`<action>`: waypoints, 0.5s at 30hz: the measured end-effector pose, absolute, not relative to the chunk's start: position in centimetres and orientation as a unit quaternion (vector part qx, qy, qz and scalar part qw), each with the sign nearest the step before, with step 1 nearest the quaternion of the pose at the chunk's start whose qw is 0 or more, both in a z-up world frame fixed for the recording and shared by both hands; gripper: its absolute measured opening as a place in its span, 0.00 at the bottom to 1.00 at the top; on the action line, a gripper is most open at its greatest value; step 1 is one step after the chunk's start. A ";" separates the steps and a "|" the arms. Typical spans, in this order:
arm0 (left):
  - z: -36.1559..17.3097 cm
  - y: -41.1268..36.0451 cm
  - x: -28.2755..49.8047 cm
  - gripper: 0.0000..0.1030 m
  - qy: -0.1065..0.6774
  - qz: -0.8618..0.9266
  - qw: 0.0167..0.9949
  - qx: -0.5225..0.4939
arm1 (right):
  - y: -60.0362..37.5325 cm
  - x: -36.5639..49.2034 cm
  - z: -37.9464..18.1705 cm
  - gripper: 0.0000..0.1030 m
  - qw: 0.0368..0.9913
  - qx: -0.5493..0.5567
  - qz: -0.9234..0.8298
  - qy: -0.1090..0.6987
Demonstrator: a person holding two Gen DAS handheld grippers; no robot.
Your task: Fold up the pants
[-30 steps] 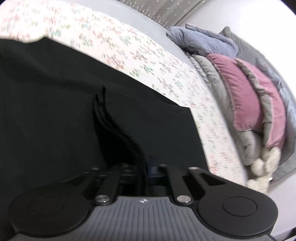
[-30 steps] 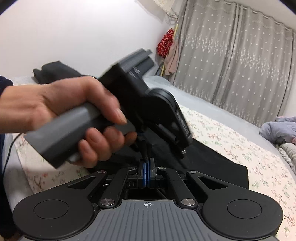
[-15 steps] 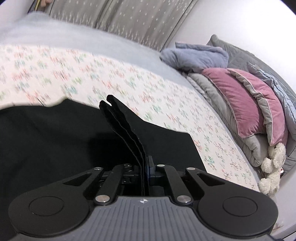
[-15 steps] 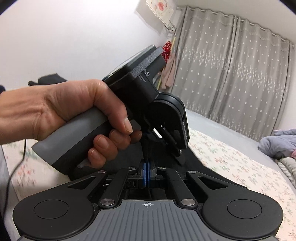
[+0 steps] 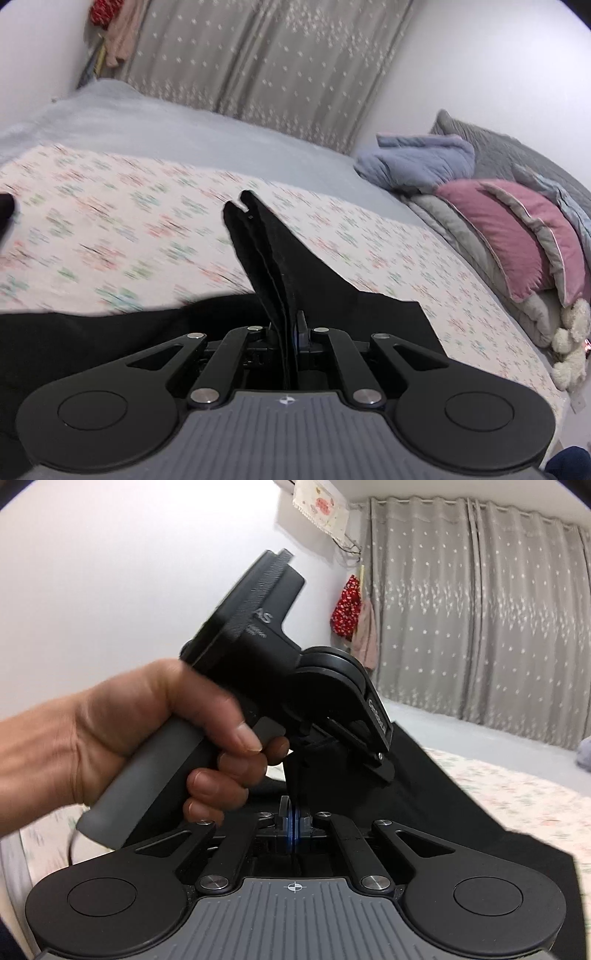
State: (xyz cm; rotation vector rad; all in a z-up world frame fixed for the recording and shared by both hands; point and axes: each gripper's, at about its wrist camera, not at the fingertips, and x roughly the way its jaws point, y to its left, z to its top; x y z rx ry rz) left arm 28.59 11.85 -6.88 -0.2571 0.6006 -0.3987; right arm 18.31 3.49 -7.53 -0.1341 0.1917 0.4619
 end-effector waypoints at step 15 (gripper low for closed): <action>-9.2 23.6 26.1 0.08 0.301 -0.112 0.933 -0.166 | 11.0 19.7 -9.0 0.00 0.939 -0.067 0.312 0.130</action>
